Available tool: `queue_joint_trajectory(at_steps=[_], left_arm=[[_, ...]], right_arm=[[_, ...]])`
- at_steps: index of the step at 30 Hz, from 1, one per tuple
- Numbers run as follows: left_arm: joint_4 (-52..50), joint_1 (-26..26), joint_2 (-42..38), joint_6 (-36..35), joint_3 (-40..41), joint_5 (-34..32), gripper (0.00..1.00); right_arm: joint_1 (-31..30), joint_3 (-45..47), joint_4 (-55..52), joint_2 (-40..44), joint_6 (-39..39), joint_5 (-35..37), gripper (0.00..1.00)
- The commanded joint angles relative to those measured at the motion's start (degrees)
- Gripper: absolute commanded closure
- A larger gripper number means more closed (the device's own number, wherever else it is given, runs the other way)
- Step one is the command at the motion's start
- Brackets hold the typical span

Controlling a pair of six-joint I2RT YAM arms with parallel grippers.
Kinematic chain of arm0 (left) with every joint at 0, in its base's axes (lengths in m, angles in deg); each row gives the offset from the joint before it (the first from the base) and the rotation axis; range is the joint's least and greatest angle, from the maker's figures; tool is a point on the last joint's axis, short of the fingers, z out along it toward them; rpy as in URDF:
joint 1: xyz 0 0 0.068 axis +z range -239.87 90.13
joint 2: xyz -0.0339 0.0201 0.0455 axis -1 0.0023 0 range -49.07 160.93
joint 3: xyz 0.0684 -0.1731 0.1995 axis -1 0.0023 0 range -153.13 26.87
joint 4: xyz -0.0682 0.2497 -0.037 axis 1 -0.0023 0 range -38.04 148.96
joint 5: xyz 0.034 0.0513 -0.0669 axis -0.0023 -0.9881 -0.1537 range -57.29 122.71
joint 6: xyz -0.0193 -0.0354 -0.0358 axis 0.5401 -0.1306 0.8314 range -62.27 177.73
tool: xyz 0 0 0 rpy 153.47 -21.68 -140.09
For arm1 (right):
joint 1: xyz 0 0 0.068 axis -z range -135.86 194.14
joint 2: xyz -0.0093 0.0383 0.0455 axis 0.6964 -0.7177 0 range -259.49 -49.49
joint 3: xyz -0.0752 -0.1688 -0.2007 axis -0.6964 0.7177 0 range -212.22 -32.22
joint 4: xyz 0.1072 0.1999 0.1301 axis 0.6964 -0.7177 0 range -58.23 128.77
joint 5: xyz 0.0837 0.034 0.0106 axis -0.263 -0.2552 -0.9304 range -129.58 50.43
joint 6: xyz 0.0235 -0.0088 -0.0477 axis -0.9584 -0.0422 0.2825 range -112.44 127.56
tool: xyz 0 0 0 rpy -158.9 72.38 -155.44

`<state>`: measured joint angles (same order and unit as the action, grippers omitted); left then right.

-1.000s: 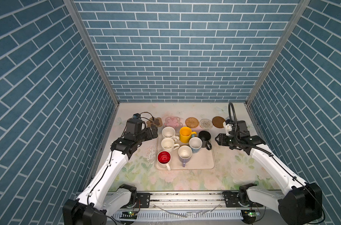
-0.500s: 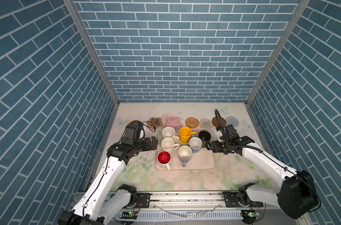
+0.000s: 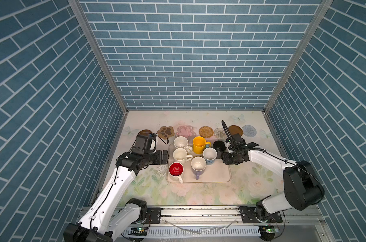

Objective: Place cups on coasters
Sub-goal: Pick up the cup from the tray.

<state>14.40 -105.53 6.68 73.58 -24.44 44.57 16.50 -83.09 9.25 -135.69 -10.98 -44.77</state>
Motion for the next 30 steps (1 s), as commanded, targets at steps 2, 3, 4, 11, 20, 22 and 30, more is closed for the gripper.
queue_joint_trajectory(at_steps=[2,3,4,11,20,22,30], left_arm=[[-0.7,0.2,0.2,-0.8,0.2,0.2,0.01],[-0.8,0.2,0.2,-0.8,0.2,0.1,0.01],[-0.8,0.3,0.1,-0.7,0.2,-0.2,0.01],[-0.8,0.4,-0.9,-0.5,0.4,-1.4,0.01],[-0.7,0.4,-0.9,-0.6,0.4,-1.3,0.01],[-0.7,0.4,-1.1,-0.4,0.6,-2.0,0.01],[-0.4,0.4,-0.2,-0.5,0.6,-0.4,0.02]], right_arm=[[-0.2,-3.0,1.0,-1.1,1.9,1.9,0.57],[-0.3,-3.1,1.1,-1.1,1.9,2.1,0.58],[-0.4,-3.2,1.0,-1.0,1.9,2.4,0.59],[-0.6,-1.1,4.1,1.4,2.5,3.3,0.66],[-0.8,-0.3,7.0,0.9,2.4,2.7,0.77],[-0.9,-1.1,6.7,0.6,2.3,2.0,0.8],[-1.4,-2.2,5.9,0.7,1.1,2.4,0.87]])
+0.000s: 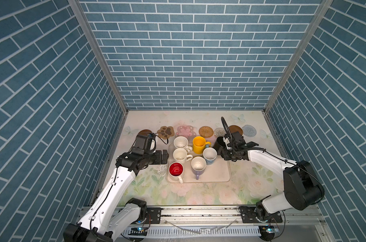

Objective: Place cups on coasters
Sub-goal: Pick up the cup from the tray.

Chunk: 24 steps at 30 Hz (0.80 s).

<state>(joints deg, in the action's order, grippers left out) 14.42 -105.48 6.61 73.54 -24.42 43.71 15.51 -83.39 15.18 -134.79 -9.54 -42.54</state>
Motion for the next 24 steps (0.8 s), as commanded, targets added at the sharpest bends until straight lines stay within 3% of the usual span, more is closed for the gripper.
queue_joint_trajectory(at_steps=[1,6,24], left_arm=[[-0.4,0.3,-0.4,-0.3,0.6,0.1,0.02],[-0.6,0.3,-1.4,-0.3,0.7,-0.8,0.02],[0.0,0.3,-0.9,-0.5,0.7,-0.5,0.01]], right_arm=[[-0.5,-2.3,-0.5,-0.2,-0.5,0.1,0.89],[-0.8,-4.2,-3.3,-0.3,0.8,1.4,1.0],[-1.1,-5.1,-1.7,5.5,1.5,6.1,1.0]])
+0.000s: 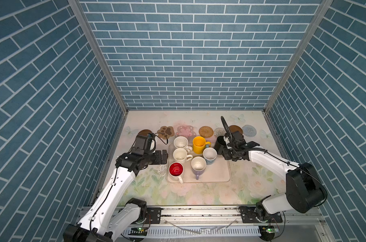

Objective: Place cups on coasters
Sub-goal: Pick up the cup from the tray, then place the cup on the coaster.

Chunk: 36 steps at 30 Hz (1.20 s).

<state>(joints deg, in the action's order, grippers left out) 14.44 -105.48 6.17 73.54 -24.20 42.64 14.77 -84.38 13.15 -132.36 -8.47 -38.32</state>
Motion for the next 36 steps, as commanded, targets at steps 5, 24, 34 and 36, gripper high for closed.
queue_joint_trajectory(at_steps=[5,24,34,36], left_arm=[[0.0,0.3,-0.7,-0.5,0.4,1.0,0.01],[-2.7,-1.2,4.2,-1.6,-9.4,-0.4,0.01],[-2.6,-1.6,14.7,-1.7,-20.8,-0.2,0.01],[-1.7,-1.8,17.1,-1.1,-22.6,0.6,0.01]], right_arm=[[-0.6,-3.7,-1.0,6.2,0.3,3.2,1.0],[2.1,-11.3,-8.2,9.1,-0.6,10.7,1.0],[10.4,-17.5,-8.2,3.0,-0.6,8.5,1.0],[11.8,-18.4,-8.0,1.5,-0.5,8.0,1.0]])
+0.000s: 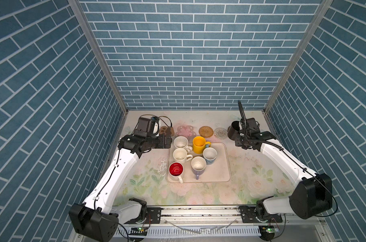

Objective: Place cups on coasters
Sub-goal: Place the cup on the coaster.

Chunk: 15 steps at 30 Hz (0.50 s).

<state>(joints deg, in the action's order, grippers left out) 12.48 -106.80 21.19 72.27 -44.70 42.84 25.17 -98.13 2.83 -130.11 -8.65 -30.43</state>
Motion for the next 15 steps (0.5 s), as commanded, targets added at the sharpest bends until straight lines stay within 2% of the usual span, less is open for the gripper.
queue_joint_trajectory(at_steps=[1,15], left_arm=[[0.8,-0.6,3.3,0.5,-2.9,0.6,0.01],[3.8,-4.8,16.1,2.0,-12.5,-2.5,0.01]], right_arm=[[2.1,-5.2,2.3,-1.6,-0.3,-0.1,1.0],[9.6,-11.8,2.3,-11.7,-0.1,-0.6,1.0]])
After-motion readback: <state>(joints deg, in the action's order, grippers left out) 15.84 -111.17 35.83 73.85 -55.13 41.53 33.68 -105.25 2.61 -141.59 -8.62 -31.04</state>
